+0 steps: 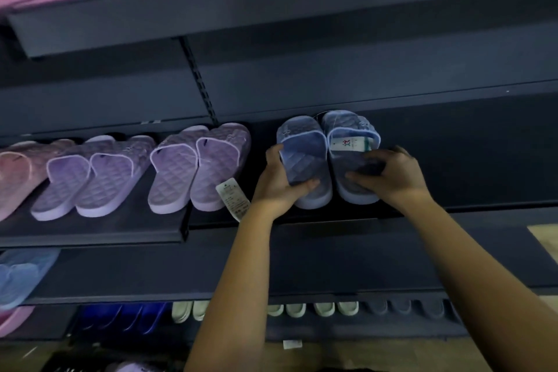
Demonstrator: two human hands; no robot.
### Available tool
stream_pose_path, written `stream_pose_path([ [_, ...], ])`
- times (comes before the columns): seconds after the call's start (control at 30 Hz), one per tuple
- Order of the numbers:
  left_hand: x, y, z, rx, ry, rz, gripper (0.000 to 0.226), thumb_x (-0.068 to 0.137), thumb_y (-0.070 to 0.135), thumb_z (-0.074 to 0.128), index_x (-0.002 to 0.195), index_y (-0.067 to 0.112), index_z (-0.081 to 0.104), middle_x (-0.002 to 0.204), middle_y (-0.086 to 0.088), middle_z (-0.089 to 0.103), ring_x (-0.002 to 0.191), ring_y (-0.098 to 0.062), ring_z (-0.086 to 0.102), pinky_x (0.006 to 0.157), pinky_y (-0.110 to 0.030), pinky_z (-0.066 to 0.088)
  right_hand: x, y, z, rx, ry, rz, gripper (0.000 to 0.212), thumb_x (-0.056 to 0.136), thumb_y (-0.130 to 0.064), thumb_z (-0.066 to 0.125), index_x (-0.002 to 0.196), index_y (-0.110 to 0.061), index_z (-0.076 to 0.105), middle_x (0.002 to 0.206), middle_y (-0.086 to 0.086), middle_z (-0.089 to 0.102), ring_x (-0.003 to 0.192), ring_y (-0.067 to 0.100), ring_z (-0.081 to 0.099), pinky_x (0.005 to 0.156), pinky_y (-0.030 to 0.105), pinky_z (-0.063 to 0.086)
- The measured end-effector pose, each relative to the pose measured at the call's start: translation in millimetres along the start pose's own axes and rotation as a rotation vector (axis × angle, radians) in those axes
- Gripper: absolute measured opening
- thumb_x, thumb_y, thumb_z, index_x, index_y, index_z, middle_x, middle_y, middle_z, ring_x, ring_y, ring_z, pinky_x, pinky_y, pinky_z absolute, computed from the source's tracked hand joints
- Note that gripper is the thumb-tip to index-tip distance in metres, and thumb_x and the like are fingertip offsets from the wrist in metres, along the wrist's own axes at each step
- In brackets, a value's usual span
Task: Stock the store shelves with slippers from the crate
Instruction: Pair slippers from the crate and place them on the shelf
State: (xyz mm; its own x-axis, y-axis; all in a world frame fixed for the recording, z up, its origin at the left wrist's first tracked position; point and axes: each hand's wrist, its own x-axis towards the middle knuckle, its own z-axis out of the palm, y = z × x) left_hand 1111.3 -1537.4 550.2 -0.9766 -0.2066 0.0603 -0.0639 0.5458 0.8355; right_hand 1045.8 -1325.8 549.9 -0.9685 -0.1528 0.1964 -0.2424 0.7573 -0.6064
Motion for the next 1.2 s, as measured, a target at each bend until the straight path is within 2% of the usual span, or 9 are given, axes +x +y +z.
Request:
stream_pose_path([
  [0.17, 4, -13, -8, -0.013, 0.035, -0.004, 0.093, 0.073, 0.026, 0.081, 0.140, 0.020, 0.016, 0.128, 0.013, 0.036, 0.116, -0.004, 0.041, 0.084, -0.009, 0.034, -2, -5, 7, 0.036, -0.008, -0.025, 0.050, 0.063, -0.046, 0.083, 0.105, -0.022, 0.071, 0.099, 0.001, 0.055, 0.086, 0.015, 0.056, 0.079, 0.021, 0.040],
  [0.23, 5, -17, -13, -0.023, 0.005, -0.017, 0.108, 0.071, 0.035, 0.081, 0.147, 0.023, 0.006, 0.139, 0.014, 0.034, 0.125, -0.003, 0.037, 0.097, -0.017, 0.034, -2, -9, 9, 0.029, -0.022, -0.043, 0.051, 0.064, -0.046, 0.082, 0.107, -0.022, 0.070, 0.100, 0.000, 0.054, 0.089, 0.016, 0.057, 0.079, 0.020, 0.038],
  [0.33, 8, -22, -19, 0.036, -0.039, -0.009, 0.113, 0.063, 0.057, 0.074, 0.150, 0.027, 0.009, 0.148, 0.011, 0.036, 0.134, -0.008, 0.037, 0.110, -0.035, 0.037, -2, -14, 9, 0.021, -0.057, -0.053, 0.053, 0.065, -0.046, 0.082, 0.111, -0.023, 0.069, 0.109, 0.002, 0.055, 0.095, 0.018, 0.058, 0.082, 0.020, 0.038],
  [0.57, 8, -25, -21, 0.129, -0.016, 0.006, 0.105, 0.068, 0.061, 0.070, 0.148, 0.021, 0.015, 0.145, 0.008, 0.040, 0.131, -0.011, 0.041, 0.107, -0.038, 0.040, -6, -16, 10, 0.020, -0.067, -0.044, 0.051, 0.071, -0.048, 0.077, 0.113, -0.021, 0.067, 0.107, 0.001, 0.051, 0.091, 0.015, 0.055, 0.079, 0.020, 0.037],
  [0.7, 3, -21, -21, 0.243, 0.008, 0.047, 0.105, 0.072, 0.066, 0.062, 0.148, 0.013, 0.012, 0.150, -0.003, 0.034, 0.135, -0.020, 0.038, 0.108, -0.037, 0.037, -9, -14, 15, 0.000, -0.041, -0.051, 0.044, 0.074, -0.048, 0.074, 0.108, -0.020, 0.068, 0.106, 0.003, 0.055, 0.097, 0.018, 0.055, 0.077, 0.019, 0.036],
  [0.77, -1, -19, -19, 0.302, 0.022, 0.050, 0.100, 0.082, 0.056, 0.061, 0.151, 0.011, 0.005, 0.155, -0.007, 0.025, 0.140, -0.022, 0.030, 0.110, -0.029, 0.028, -10, -14, 16, 0.018, 0.010, -0.046, 0.038, 0.076, -0.045, 0.074, 0.102, -0.018, 0.070, 0.109, 0.004, 0.051, 0.103, 0.023, 0.053, 0.084, 0.022, 0.040],
  [0.83, -5, -18, -17, 0.366, 0.061, 0.037, 0.089, 0.088, 0.049, 0.057, 0.152, 0.012, 0.006, 0.156, -0.008, 0.023, 0.141, -0.023, 0.028, 0.108, -0.028, 0.027, -11, -17, 15, 0.046, 0.088, -0.073, 0.029, 0.080, -0.039, 0.072, 0.097, -0.016, 0.069, 0.108, 0.003, 0.047, 0.104, 0.026, 0.052, 0.087, 0.027, 0.044],
  [1.03, -29, -9, -16, 0.453, 0.224, 0.078, 0.052, 0.098, 0.036, 0.045, 0.145, 0.016, 0.036, 0.144, -0.012, 0.044, 0.128, -0.028, 0.045, 0.099, -0.036, 0.039, -16, -32, 9, 0.108, 0.100, -0.228, 0.017, 0.086, -0.024, 0.065, 0.099, -0.014, 0.068, 0.106, 0.005, 0.056, 0.100, 0.026, 0.055, 0.076, 0.030, 0.046],
  [1.2, -70, -10, -37, 0.451, 0.386, 0.138, 0.041, 0.097, 0.028, 0.050, 0.135, 0.013, 0.051, 0.119, -0.014, 0.063, 0.106, -0.029, 0.060, 0.082, -0.034, 0.047, -38, -63, 24, 0.176, 0.051, -0.452, 0.011, 0.082, -0.013, 0.062, 0.091, -0.011, 0.068, 0.095, 0.008, 0.063, 0.086, 0.023, 0.059, 0.067, 0.033, 0.050],
])
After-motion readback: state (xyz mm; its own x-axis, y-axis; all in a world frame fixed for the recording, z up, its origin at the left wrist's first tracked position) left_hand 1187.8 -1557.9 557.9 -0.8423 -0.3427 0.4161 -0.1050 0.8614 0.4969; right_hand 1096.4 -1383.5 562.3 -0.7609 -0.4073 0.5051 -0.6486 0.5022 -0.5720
